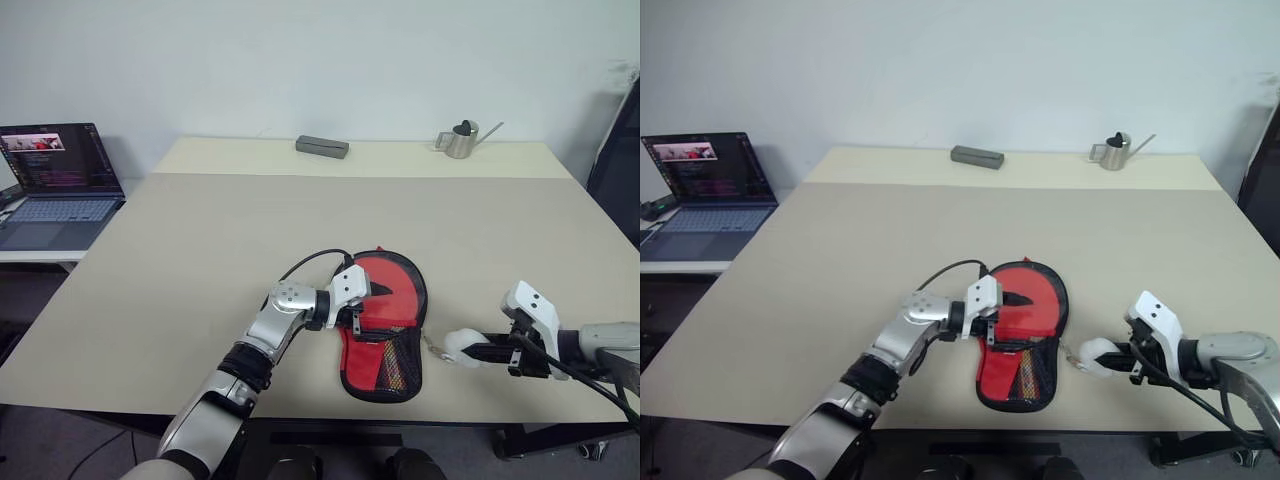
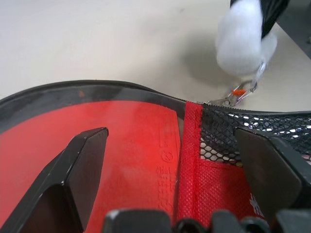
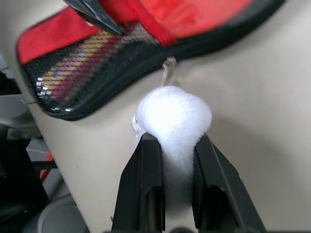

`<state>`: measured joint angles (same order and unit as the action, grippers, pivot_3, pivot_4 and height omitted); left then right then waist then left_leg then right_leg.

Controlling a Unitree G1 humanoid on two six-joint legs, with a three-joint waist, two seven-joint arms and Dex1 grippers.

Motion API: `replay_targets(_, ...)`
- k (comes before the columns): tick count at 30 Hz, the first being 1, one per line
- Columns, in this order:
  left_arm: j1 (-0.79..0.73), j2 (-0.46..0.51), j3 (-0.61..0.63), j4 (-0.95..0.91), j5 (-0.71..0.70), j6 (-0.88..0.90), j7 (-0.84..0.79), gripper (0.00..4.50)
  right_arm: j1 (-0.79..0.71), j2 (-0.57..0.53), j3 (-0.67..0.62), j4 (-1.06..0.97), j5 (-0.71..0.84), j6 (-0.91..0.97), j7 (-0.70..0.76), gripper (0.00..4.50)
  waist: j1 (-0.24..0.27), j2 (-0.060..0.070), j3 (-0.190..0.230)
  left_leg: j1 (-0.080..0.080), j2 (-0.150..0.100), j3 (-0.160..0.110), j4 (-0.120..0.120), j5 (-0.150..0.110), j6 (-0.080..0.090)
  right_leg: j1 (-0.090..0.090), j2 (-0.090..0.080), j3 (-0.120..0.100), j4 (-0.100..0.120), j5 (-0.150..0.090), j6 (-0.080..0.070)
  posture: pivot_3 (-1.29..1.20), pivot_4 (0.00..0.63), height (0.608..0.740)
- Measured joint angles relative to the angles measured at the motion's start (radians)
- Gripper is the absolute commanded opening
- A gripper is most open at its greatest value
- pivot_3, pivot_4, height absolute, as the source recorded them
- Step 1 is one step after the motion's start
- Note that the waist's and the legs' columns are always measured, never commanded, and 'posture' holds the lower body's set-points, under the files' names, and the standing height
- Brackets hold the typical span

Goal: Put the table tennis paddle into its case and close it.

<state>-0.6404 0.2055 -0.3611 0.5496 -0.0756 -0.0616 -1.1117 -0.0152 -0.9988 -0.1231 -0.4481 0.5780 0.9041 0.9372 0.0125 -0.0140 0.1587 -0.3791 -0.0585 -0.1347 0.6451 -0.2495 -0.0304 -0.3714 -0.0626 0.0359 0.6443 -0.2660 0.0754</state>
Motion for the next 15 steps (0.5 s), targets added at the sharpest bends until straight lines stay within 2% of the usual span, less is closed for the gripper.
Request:
replay_targets(6,-0.018,-0.021,0.002,0.037,-0.001,0.011,-0.009,4.50,0.001,-0.019,-0.023,-0.053,0.044,0.027,0.007,0.27,0.012,0.000,-0.001,0.000,-0.001,0.000,0.000,0.000,0.000,0.000,-0.001,-0.001,0.000,0.000,0.000,0.00,0.150,0.740)
replay_targets(15,-0.043,-0.034,0.016,0.077,-0.019,0.125,-0.056,4.50,-0.037,-0.036,-0.029,-0.077,0.114,0.088,0.008,0.26,0.011,-0.002,-0.001,0.000,-0.001,0.000,-0.001,0.000,0.000,0.000,-0.002,-0.002,-0.001,-0.001,0.000,0.00,0.150,0.740)
